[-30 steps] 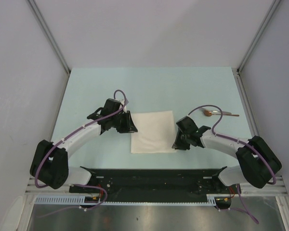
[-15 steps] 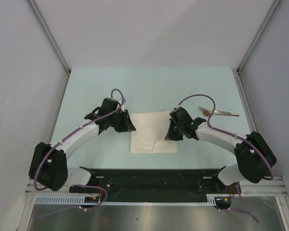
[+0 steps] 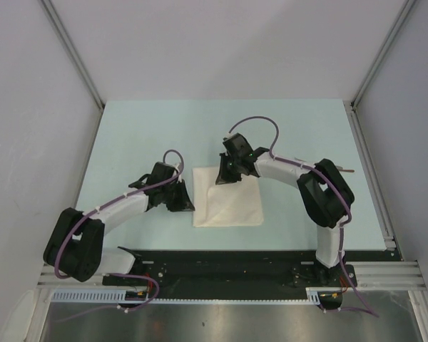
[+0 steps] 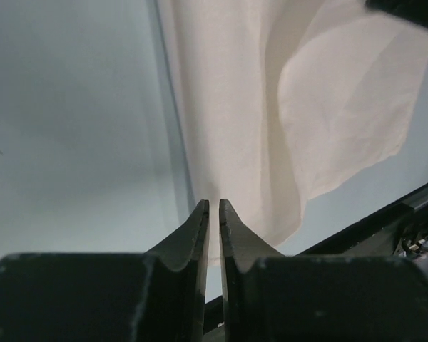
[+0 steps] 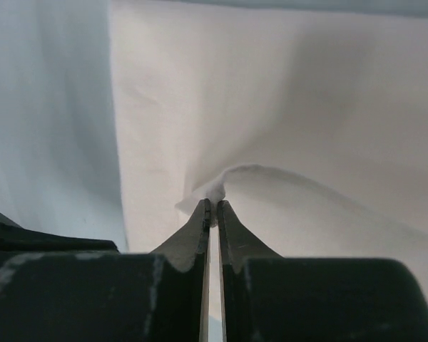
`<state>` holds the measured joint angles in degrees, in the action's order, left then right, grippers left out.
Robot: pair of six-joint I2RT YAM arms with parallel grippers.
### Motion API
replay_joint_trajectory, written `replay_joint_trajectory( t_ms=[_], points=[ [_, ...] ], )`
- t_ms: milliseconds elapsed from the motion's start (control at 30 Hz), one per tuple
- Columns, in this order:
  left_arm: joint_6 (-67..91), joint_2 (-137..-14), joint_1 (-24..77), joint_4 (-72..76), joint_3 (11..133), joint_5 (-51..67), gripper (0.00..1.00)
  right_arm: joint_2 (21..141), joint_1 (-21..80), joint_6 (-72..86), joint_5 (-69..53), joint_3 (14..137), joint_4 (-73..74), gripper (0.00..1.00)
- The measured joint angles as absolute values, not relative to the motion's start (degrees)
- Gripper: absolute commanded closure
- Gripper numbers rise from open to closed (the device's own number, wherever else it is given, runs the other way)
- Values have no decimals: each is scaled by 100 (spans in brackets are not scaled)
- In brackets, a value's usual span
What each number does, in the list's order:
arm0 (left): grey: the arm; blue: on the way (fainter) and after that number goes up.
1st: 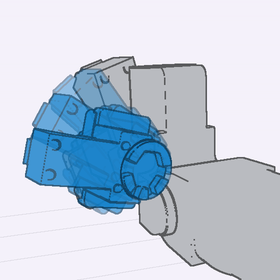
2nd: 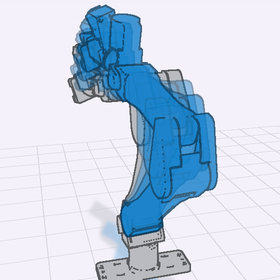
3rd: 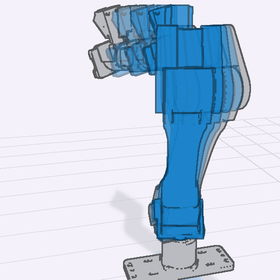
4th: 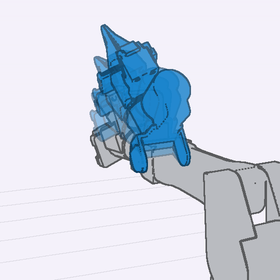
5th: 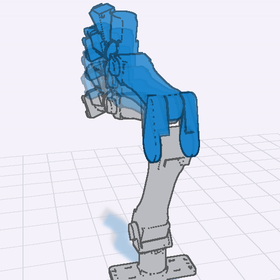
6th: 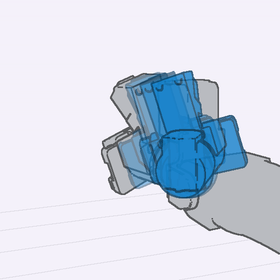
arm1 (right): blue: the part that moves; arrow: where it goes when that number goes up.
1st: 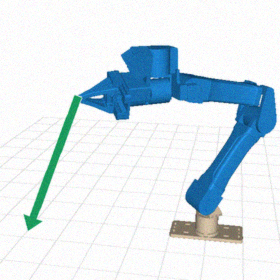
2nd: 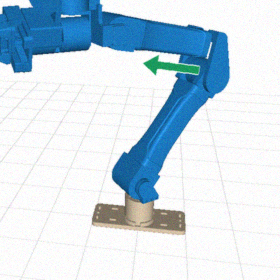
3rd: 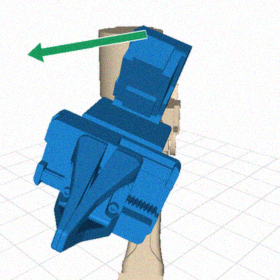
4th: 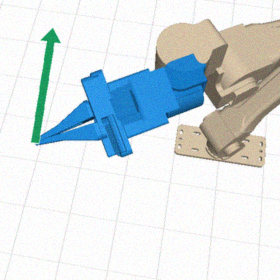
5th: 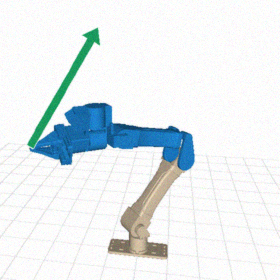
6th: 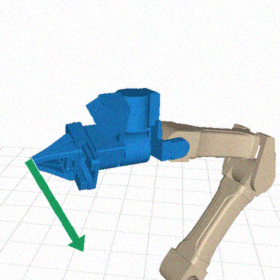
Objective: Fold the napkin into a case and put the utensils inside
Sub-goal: Fold the top corner of the square-folded napkin at the center of the board.
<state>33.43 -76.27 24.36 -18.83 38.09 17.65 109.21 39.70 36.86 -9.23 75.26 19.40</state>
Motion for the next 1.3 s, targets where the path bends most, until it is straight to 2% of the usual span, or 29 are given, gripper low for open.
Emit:
replay_joint_trajectory(
  t_ms=[433,867,1300],
  points=[
    [3605,-7166,2567,-1660,3041,1765,86,11863,3795,3568,-1767,8187,1378,100],
    [3741,-7148,2764,-1553,2956,1769,87,12258,3640,3575,-2191,8652,1031,93],
    [3747,-7150,2775,-1551,2956,1769,87,12610,3638,3599,-2427,8899,954,77]
  ],
)
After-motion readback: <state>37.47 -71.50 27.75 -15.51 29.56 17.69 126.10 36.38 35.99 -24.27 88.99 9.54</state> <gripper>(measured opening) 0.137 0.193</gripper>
